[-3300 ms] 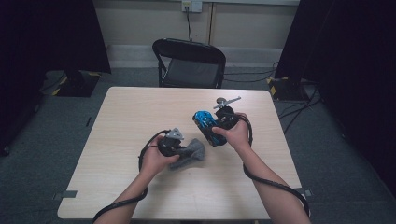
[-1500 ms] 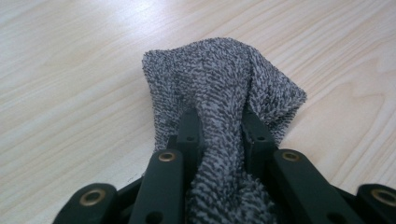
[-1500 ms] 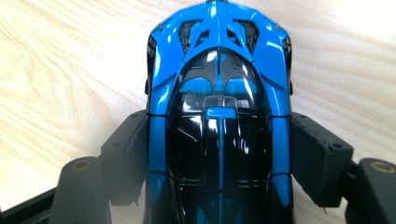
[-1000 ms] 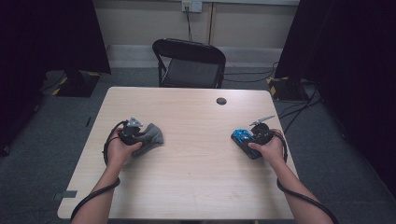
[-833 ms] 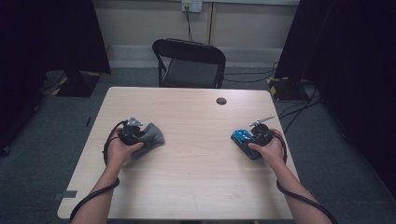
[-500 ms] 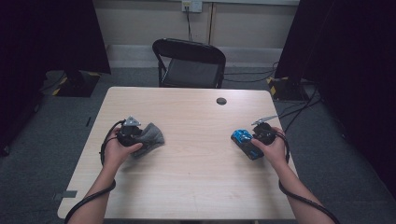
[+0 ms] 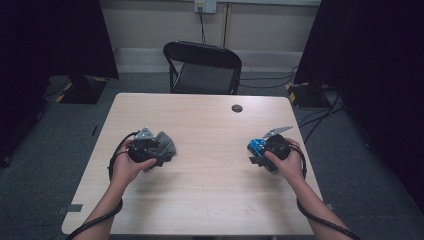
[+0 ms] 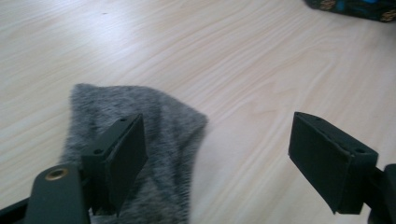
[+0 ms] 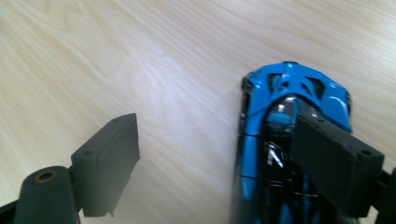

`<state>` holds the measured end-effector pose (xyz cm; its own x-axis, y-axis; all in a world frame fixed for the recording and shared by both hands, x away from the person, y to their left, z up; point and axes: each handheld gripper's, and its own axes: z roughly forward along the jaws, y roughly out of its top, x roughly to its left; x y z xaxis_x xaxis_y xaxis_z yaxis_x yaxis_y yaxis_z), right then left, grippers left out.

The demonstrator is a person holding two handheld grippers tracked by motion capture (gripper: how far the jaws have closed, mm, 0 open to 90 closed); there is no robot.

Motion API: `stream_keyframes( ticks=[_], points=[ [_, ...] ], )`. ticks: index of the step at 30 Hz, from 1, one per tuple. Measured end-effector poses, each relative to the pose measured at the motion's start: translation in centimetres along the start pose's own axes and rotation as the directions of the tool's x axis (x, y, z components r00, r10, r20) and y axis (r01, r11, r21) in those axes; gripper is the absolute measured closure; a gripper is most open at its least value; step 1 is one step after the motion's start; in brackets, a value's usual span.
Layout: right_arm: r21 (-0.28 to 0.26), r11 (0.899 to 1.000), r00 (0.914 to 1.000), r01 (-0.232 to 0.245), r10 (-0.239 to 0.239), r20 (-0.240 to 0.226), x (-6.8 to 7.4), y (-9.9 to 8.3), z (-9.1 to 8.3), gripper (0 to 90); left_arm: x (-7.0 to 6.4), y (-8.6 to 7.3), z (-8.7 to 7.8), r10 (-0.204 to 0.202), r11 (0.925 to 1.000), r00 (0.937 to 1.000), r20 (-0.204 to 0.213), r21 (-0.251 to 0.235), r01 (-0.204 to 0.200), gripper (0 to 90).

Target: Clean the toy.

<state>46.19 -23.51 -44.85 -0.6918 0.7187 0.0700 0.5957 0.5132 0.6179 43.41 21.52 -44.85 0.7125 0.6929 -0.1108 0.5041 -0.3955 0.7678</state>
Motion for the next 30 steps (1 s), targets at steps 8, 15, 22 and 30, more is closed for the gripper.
stream_keyframes(
  ticks=[8,15,22,30],
  points=[
    [-0.014,1.0,0.9994,0.022,-0.023,-0.028,1.9,0.3,0.5,15.2,-1.9,-0.2,0.8,0.023,0.9997,0.9983,0.053,0.002,-0.023,16.7],
    [0.0,0.999,0.9979,0.036,-0.036,-0.053,3.1,0.1,1.2,15.4,-3.1,-0.7,1.4,0.036,0.9993,0.9962,0.079,0.009,-0.036,16.8],
    [-0.018,0.998,0.9944,0.057,-0.059,-0.088,4.7,0.2,1.6,15.4,-4.3,-1.4,2.3,0.057,0.998,0.9938,0.096,0.022,-0.06,17.5],
    [-0.012,0.996,0.9892,0.086,-0.086,-0.118,6.3,0.1,2.4,15.4,-5.6,-1.6,3.1,0.091,0.9949,0.9892,0.115,0.034,-0.095,18.1]
  ],
)
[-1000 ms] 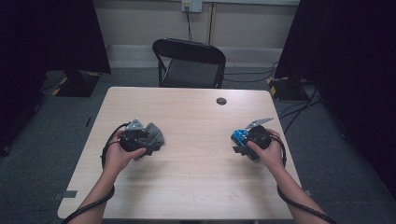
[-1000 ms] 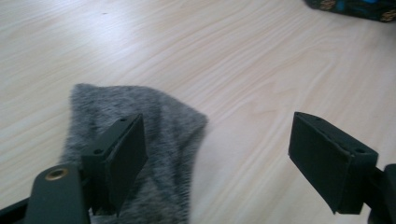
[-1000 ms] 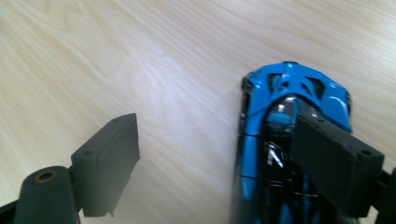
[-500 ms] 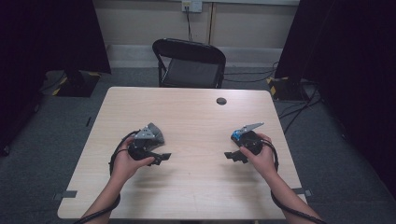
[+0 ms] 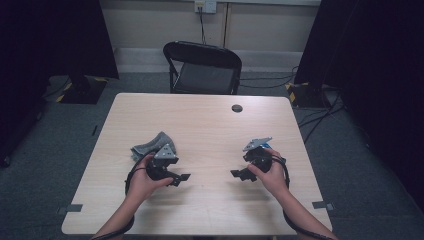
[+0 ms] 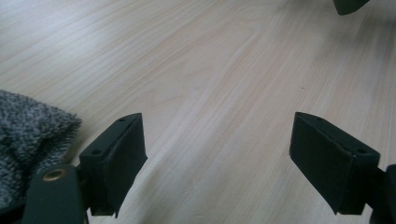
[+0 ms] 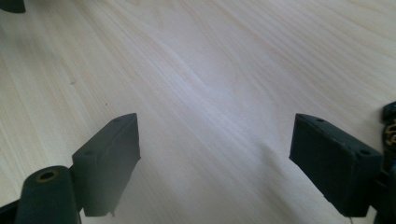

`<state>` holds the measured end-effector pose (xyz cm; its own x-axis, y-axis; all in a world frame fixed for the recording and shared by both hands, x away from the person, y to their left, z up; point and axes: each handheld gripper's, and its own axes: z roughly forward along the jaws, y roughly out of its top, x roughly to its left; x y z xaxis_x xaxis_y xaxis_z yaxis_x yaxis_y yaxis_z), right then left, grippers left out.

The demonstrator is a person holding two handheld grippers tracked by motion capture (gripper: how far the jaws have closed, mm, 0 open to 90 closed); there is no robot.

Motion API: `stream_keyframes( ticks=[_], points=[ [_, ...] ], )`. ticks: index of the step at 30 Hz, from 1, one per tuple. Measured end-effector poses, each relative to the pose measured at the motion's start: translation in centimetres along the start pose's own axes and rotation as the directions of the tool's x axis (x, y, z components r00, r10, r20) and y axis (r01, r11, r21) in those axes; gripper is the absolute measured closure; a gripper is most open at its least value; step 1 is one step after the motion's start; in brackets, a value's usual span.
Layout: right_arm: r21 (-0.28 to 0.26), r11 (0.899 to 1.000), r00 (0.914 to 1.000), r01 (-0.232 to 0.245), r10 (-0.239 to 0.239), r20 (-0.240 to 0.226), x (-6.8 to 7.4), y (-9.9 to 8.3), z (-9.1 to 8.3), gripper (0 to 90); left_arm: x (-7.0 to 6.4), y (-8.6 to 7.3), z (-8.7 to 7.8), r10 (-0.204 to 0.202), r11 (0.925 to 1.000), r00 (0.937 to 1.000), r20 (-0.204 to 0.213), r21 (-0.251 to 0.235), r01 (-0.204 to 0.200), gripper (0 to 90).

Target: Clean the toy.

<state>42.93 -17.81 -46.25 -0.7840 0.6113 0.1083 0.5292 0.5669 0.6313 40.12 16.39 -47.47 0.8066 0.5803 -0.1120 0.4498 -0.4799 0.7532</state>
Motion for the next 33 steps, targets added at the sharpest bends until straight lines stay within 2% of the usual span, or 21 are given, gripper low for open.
stream_keyframes(
  ticks=[5,10,12,17,25,26,29,33],
  points=[
    [0.007,1.0,0.9998,0.01,-0.01,-0.015,0.8,-0.5,0.8,15.7,-1.0,-0.4,0.9,0.027,0.9993,0.9994,0.021,0.026,-0.028,17.9],
    [0.021,0.999,0.9989,0.045,-0.045,-0.013,1.7,-1.0,1.6,16.1,-1.7,-0.8,1.5,0.055,0.9979,0.9982,0.025,0.032,-0.056,17.9],
    [0.017,0.999,0.9985,0.047,-0.046,-0.028,1.9,-1.1,1.8,16.1,-2.0,-0.9,1.7,0.059,0.9977,0.9977,0.032,0.032,-0.06,17.8],
    [0.014,0.998,0.9978,0.059,-0.058,-0.032,2.4,-1.7,2.3,15.7,-2.7,-1.1,2.1,0.085,0.9953,0.9951,0.05,0.043,-0.087,17.8],
    [-0.019,0.997,0.997,0.077,-0.077,-0.013,2.8,-2.3,2.4,14.5,-3.3,-1.3,2.6,0.116,0.9916,0.9915,0.06,0.05,-0.119,17.6],
    [-0.041,0.996,0.9964,0.084,-0.085,-0.002,2.9,-2.6,2.5,14.5,-3.4,-1.3,2.7,0.126,0.99,0.9902,0.06,0.056,-0.129,17.7],
    [-0.061,0.992,0.9935,0.113,-0.112,0.023,3.2,-3.0,2.6,14.3,-3.3,-1.3,2.9,0.13,0.9894,0.9898,0.058,0.058,-0.133,17.9],
    [-0.079,0.991,0.9937,0.11,-0.108,0.029,3.3,-3.2,2.6,14.0,-3.3,-1.4,2.9,0.144,0.9877,0.9881,0.054,0.053,-0.147,17.6]
  ],
)
